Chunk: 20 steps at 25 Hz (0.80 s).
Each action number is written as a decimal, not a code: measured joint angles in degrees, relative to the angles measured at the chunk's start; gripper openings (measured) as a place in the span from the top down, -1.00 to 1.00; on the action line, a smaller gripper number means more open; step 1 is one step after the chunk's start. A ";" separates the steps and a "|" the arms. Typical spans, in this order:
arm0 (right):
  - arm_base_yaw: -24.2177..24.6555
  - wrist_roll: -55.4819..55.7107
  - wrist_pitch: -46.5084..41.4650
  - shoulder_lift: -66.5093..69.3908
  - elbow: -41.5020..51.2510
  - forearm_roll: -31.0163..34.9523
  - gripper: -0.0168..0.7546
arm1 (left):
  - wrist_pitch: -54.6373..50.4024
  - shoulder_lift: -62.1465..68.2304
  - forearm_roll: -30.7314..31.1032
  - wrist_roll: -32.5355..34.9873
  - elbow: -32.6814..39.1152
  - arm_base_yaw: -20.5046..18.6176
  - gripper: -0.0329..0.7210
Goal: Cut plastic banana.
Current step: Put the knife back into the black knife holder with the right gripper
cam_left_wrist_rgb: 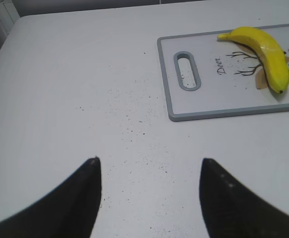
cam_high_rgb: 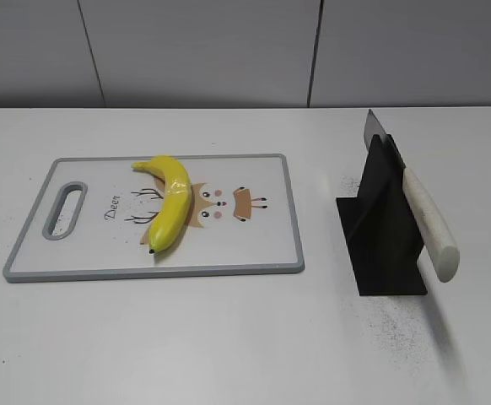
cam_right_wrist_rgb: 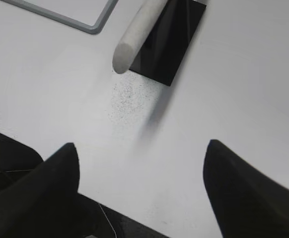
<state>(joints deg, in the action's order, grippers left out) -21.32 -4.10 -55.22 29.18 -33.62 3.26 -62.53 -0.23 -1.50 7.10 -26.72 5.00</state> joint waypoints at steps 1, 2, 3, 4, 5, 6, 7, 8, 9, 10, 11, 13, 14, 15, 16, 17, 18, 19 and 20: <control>0.00 0.00 -0.54 -2.36 1.00 -0.40 -0.56 | 0.00 0.00 0.00 0.00 0.00 0.00 -0.64; 0.00 0.00 -1.21 -4.24 1.87 -0.78 -0.55 | 0.00 0.00 0.00 0.00 0.00 0.00 -0.64; 0.00 -0.04 -1.77 -6.40 2.53 -1.36 -0.55 | 0.00 0.00 0.00 0.00 0.00 0.00 -0.64; 0.00 -0.04 -2.48 -8.45 3.27 -1.92 -0.55 | 0.00 0.00 0.00 0.00 0.00 0.00 -0.64; 0.00 -0.04 -3.15 -10.05 3.90 -2.38 -0.54 | 0.00 0.00 0.00 0.00 0.00 0.00 -0.64; 0.00 -0.04 -3.65 -11.88 4.32 -2.90 -0.54 | 0.00 0.00 0.00 0.00 0.00 0.00 -0.64; 0.00 -0.04 -3.92 -13.52 4.42 -3.26 -0.54 | 0.00 0.00 0.00 0.00 0.00 0.00 -0.64; 0.00 -0.04 -4.00 -15.08 4.41 -3.26 -0.54 | 0.00 0.00 0.00 0.00 0.00 0.00 -0.64; 0.00 -0.06 -4.00 -16.30 4.41 -3.26 -0.54 | 0.00 0.00 0.00 0.00 0.00 0.00 -0.64; 0.00 -0.06 -4.00 -17.63 4.41 -3.26 -0.53 | 0.00 0.00 0.00 0.00 0.00 0.00 -0.64; 0.00 -0.11 -4.06 -18.90 4.41 -3.26 -0.53 | 0.00 0.00 0.00 0.00 0.00 0.00 -0.63; 0.00 -0.11 -4.11 -21.19 4.41 -3.26 -0.53 | 0.00 0.00 0.00 0.00 0.00 0.00 -0.60; 0.00 -0.11 -4.17 -22.29 4.41 -3.26 -0.53 | 0.00 0.00 0.00 0.00 0.00 0.00 -0.59; 0.00 -0.11 -4.17 -23.32 4.41 -3.26 -0.53 | 0.00 0.00 0.00 0.00 0.00 0.00 -0.58; 0.00 -0.11 -4.17 -24.20 4.41 -3.26 -0.53 | 0.00 0.00 0.00 0.00 0.00 0.00 -0.58; 0.00 -0.11 -4.17 -25.26 4.41 -3.26 -0.53 | 0.00 0.00 0.00 0.00 0.00 0.00 -0.57; 0.00 -0.11 -4.17 -26.33 4.41 -3.26 -0.53 | 0.00 0.00 0.00 0.00 0.00 0.00 -0.57; 0.00 -0.11 -4.17 -27.22 4.41 -3.26 -0.53 | 0.00 0.00 0.00 0.00 0.00 0.00 -0.57; 0.00 -0.16 -4.17 -28.30 4.41 -3.26 -0.53 | 0.00 0.00 0.00 0.00 0.00 0.00 -0.57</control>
<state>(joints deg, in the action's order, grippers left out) -21.32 -4.26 -59.39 0.88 -29.21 0.00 -62.53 -0.23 -1.50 7.10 -26.72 5.00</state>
